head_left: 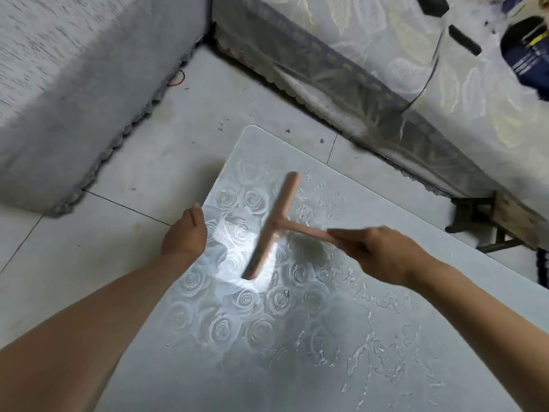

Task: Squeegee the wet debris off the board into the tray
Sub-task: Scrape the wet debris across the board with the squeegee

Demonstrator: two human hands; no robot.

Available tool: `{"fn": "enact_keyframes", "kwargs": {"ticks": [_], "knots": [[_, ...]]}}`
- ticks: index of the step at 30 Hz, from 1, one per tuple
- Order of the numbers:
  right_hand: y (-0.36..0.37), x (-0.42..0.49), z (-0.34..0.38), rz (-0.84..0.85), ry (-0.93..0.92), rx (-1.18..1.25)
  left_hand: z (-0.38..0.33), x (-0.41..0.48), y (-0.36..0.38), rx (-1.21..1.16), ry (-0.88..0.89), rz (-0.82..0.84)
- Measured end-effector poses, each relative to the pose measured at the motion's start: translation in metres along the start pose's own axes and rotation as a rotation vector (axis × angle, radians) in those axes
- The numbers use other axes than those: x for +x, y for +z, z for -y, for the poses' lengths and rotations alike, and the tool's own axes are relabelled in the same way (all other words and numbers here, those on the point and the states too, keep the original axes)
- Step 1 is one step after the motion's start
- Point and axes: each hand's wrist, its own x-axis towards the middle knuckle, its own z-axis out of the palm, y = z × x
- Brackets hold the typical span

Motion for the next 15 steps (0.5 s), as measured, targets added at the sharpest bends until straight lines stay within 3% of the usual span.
{"fn": "enact_keyframes", "kwargs": {"ticks": [3, 5, 9, 12, 15], "knots": [[-0.010, -0.026, -0.030, -0.046, 0.049, -0.168, 0.001, 0.002, 0.005, 0.044, 0.044, -0.084], [-0.019, -0.023, -0.025, -0.168, -0.030, -0.289, 0.002, 0.001, 0.006, 0.087, 0.077, -0.164], [-0.036, 0.036, 0.027, -0.301, -0.240, -0.222, 0.006, 0.004, 0.012, 0.140, 0.083, -0.239], [-0.032, 0.073, 0.039, -0.247, -0.266, -0.170, 0.008, 0.008, 0.014, 0.162, 0.081, -0.263], [-0.018, 0.056, 0.006, -0.153, -0.211, -0.029, 0.008, 0.006, 0.012, 0.165, 0.067, -0.257]]}}
